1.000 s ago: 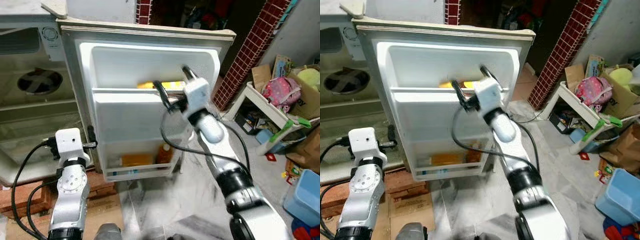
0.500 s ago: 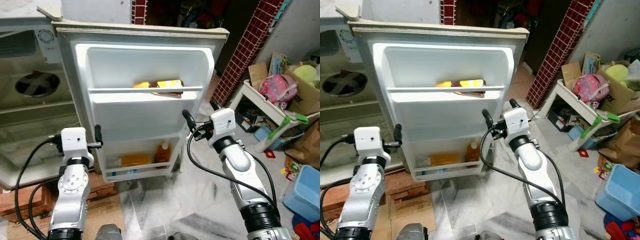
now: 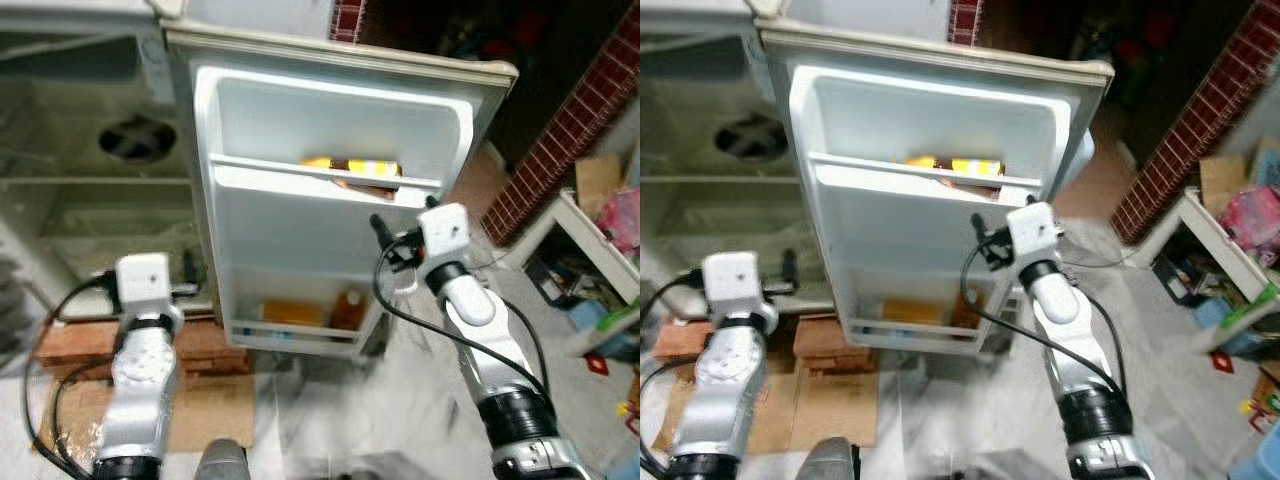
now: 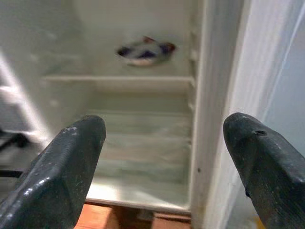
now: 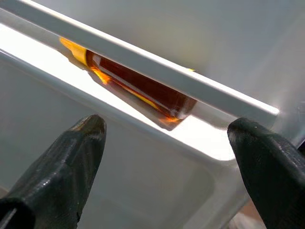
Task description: Restocking fridge
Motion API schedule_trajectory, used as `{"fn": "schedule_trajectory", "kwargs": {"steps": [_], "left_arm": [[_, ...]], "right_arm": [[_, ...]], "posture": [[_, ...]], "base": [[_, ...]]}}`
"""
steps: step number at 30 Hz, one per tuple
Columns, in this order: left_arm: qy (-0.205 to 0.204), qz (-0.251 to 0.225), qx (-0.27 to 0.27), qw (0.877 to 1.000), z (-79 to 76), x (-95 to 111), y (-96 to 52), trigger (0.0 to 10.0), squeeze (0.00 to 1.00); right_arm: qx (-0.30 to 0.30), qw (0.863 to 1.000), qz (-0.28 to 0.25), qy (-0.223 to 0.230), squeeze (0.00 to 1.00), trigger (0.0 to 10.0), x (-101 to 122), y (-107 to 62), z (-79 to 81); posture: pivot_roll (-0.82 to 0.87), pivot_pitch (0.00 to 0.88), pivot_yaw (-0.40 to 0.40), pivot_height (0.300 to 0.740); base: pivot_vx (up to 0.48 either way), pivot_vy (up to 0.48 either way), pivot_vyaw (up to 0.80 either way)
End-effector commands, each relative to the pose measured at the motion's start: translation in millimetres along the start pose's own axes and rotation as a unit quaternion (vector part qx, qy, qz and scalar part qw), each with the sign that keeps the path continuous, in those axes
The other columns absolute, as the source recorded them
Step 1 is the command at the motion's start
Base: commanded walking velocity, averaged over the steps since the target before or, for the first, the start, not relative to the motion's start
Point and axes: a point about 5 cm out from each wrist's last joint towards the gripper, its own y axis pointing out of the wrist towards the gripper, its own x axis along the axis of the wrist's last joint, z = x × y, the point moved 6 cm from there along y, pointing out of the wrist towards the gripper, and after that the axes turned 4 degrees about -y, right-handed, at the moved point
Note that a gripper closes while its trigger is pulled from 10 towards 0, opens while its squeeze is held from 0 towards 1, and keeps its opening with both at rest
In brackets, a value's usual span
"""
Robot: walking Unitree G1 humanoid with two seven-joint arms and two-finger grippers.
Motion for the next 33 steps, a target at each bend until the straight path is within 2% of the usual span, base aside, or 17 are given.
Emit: {"fn": "schedule_trajectory", "kwargs": {"steps": [1, 5, 8, 11, 12, 13, 16, 18, 19, 20, 23, 26, 27, 33], "left_arm": [[-0.004, -0.001, -0.018, 1.0, -14.7, 1.5, -0.5, 10.0, 0.0], [-0.001, -0.001, -0.02, 1.0, -16.2, 1.8, 0.4, 10.0, 0.0], [0.0, -0.001, -0.02, 1.0, -16.1, 2.0, 0.6, 10.0, 0.0], [0.0, -0.001, -0.018, 1.0, -15.4, 1.9, 0.5, 10.0, 0.0], [0.0, -0.001, -0.018, 1.0, -15.4, 1.9, 0.5, 10.0, 0.0], [0.0, -0.001, -0.017, 1.0, -15.3, 1.9, 0.4, 10.0, 0.0], [0.001, -0.001, -0.017, 1.0, -15.5, 1.9, 0.2, 10.0, 0.0], [0.001, -0.001, -0.018, 1.0, -15.9, 1.7, 0.4, 10.0, 0.0], [0.002, 0.001, -0.019, 1.0, -16.4, 1.3, 0.7, 10.0, 0.0], [0.002, 0.001, -0.019, 1.0, -16.4, 1.3, 0.7, 10.0, 0.0], [0.003, 0.003, -0.017, 1.0, -16.2, 0.3, 1.4, 10.0, 0.0], [0.0, 0.006, -0.01, 1.0, -14.6, -0.5, 1.5, 10.0, 0.0], [-0.003, 0.016, 0.004, 1.0, -10.3, -3.5, 1.9, 10.0, 0.0], [-0.036, 0.065, 0.047, 0.996, 1.2, -17.7, 1.8, 10.0, 0.0]], "right_arm": [[-0.009, 1.0, 0.01, -0.01, 0.0, 10.0, -5.9, -1.8, -10.6], [-0.009, 1.0, 0.01, -0.006, 0.0, 10.0, -4.5, 1.2, -12.2], [0.012, 1.0, 0.007, 0.01, 0.0, 10.0, -3.7, 2.9, -7.3], [0.086, 0.995, -0.001, 0.045, 0.0, 10.0, -0.5, 0.3, 10.1], [0.086, 0.995, -0.001, 0.045, 0.0, 10.0, -0.5, 0.3, 10.1], [0.125, 0.991, 0.003, 0.044, 0.0, 10.0, -1.0, -2.3, 18.5], [0.156, 0.987, 0.008, 0.038, 0.0, 10.0, -3.2, -5.2, 25.6], [0.203, 0.978, 0.029, 0.026, 0.0, 10.0, -12.6, -11.0, 36.4], [0.227, 0.972, 0.044, 0.034, 0.0, 10.0, -16.6, -12.4, 41.8], [0.227, 0.972, 0.044, 0.034, 0.0, 10.0, -16.6, -12.4, 41.8], [0.181, 0.982, 0.029, 0.041, 0.0, 10.0, -0.2, 9.7, 31.2], [0.157, 0.986, 0.021, 0.045, 0.0, 10.0, 8.1, 19.6, 27.3], [0.13, 0.99, 0.015, 0.046, 0.0, 10.0, 14.9, 29.6, 23.1], [0.117, 0.991, 0.0, 0.06, 0.0, 10.0, 29.1, 42.5, 25.6]], "posture": [[0.09, 0.0, -0.089, 0.716], [0.09, 0.0, -0.088, 0.716], [0.09, 0.0, -0.089, 0.716], [0.09, 0.0, -0.089, 0.716], [0.09, 0.0, -0.089, 0.716], [0.09, 0.0, -0.09, 0.716], [0.09, 0.0, -0.09, 0.716], [0.09, 0.0, -0.089, 0.716], [0.09, 0.0, -0.088, 0.716], [0.09, 0.0, -0.088, 0.716], [0.09, 0.0, -0.089, 0.716], [0.09, 0.0, -0.089, 0.716], [0.09, 0.0, -0.091, 0.716], [0.1, 0.0, -0.096, 0.716]], "base": [[0.0, -0.394, 0.8], [0.0, -0.388, 0.8], [0.0, -0.394, 0.0], [0.0, -0.402, 0.0], [0.0, -0.401, 0.0], [0.0, -0.412, 0.0], [0.0, -0.412, 0.0], [0.0, -0.446, 0.0], [0.0, -0.401, 0.0], [0.0, -0.401, 0.0], [0.0, -0.389, 0.0], [0.0, -0.18, 0.0], [0.0, 0.0, 0.0], [0.0, 0.0, 0.0]]}}
